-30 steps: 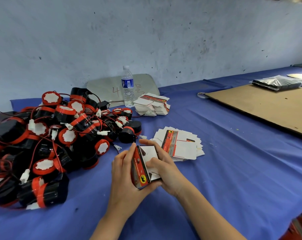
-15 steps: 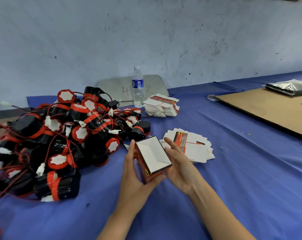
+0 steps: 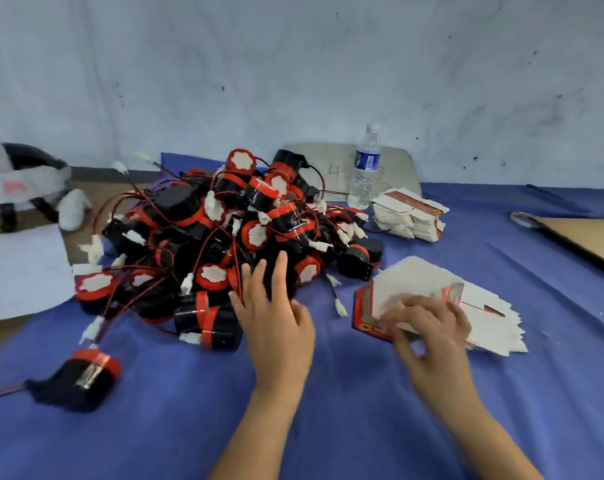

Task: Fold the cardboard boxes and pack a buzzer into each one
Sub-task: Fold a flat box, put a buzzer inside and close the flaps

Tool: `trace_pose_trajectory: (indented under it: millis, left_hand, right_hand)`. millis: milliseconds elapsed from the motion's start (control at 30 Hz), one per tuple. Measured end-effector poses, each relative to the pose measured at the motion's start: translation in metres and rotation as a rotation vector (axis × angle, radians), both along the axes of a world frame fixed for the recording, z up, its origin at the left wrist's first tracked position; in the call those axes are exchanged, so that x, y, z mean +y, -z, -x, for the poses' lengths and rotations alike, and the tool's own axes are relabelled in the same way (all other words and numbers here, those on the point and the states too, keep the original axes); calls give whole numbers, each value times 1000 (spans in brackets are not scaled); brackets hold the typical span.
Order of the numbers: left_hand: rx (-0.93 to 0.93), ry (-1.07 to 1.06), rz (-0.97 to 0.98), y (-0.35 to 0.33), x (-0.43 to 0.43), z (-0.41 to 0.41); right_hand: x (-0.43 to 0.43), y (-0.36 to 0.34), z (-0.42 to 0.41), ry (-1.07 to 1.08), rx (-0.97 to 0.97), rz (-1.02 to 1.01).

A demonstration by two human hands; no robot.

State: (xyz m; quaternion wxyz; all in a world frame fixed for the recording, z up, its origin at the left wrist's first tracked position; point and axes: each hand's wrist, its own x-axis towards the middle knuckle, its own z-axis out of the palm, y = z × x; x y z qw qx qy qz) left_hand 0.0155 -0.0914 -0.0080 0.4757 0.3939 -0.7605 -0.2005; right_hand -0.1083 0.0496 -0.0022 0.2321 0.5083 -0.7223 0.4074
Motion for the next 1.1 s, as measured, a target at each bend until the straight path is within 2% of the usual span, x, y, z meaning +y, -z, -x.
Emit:
trace_pose_trajectory:
  millis: [100, 233, 400, 567, 733, 800, 833, 900, 933, 967, 1033, 1100]
  left_hand:
    - [-141, 91, -173, 8, -7, -3]
    - [-369, 81, -147, 22, -5, 3]
    - [-382, -18, -144, 28, -15, 11]
    - [-429, -69, -281, 22, -30, 31]
    - [-381, -51, -321, 5, -37, 30]
    - [-245, 49, -369, -2, -27, 25]
    - [-61, 142, -427, -7, -19, 21]
    - [522, 357, -540, -23, -1, 5]
    - [745, 437, -523, -32, 9, -5]
    - [856, 523, -480, -39, 19, -15]
    - [872, 707, -449, -46, 39, -29]
    - [793, 885, -528, -45, 58, -32]
  right_hand:
    - [-6, 12, -11, -34, 126, -113]
    - [-1, 12, -12, -122, 64, -61]
    - [3, 9, -17, -131, -84, 4]
    - [5, 8, -22, -173, -106, -1]
    - [6, 10, -23, -181, -146, 130]
    - [7, 10, -24, -198, -154, 145]
    - [7, 10, -24, -197, -151, 152]
    - [4, 11, -24, -180, -142, 180]
    - [4, 10, -25, -183, -147, 200]
    - [4, 9, -25, -190, -159, 209]
    - [3, 10, -28, -219, -198, 207]
    - [4, 10, -31, -309, -258, 229]
